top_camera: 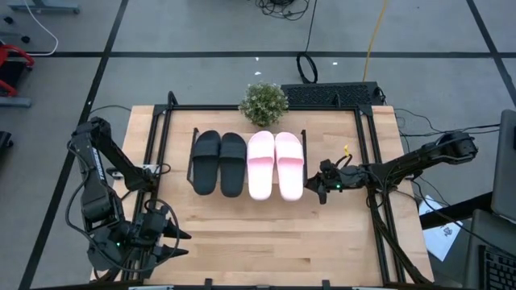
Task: Pick and place slides into the shelf
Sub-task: Adjust the shelf, then return to Home Position
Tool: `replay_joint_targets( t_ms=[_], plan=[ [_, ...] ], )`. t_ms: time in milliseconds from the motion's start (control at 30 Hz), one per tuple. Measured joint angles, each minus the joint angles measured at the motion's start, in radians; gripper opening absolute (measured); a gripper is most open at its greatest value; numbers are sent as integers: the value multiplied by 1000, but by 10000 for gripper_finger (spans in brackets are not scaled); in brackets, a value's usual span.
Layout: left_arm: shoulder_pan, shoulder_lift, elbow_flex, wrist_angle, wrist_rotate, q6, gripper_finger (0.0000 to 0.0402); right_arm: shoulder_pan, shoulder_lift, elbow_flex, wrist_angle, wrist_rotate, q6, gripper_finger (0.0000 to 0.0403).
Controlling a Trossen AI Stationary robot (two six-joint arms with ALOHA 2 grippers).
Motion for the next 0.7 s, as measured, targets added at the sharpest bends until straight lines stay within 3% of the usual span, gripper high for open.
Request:
replay_joint_targets(
  t_ms=[167,300,467,700],
  plan=[
    [-26,-3,0,-8,-1,0,198,0,-17,0,-17,5,-3,0],
    [-99,-35,0,-5,-54,7,198,-3,-84,0,-116,78,-15,0],
    [-224,-75,0,-14,-177,73,198,-9,-225,0,-307,171,-19,0],
    [-346,-90,0,-65,-221,-81,198,-9,-471,-1,-413,299,-97,0]
  ],
)
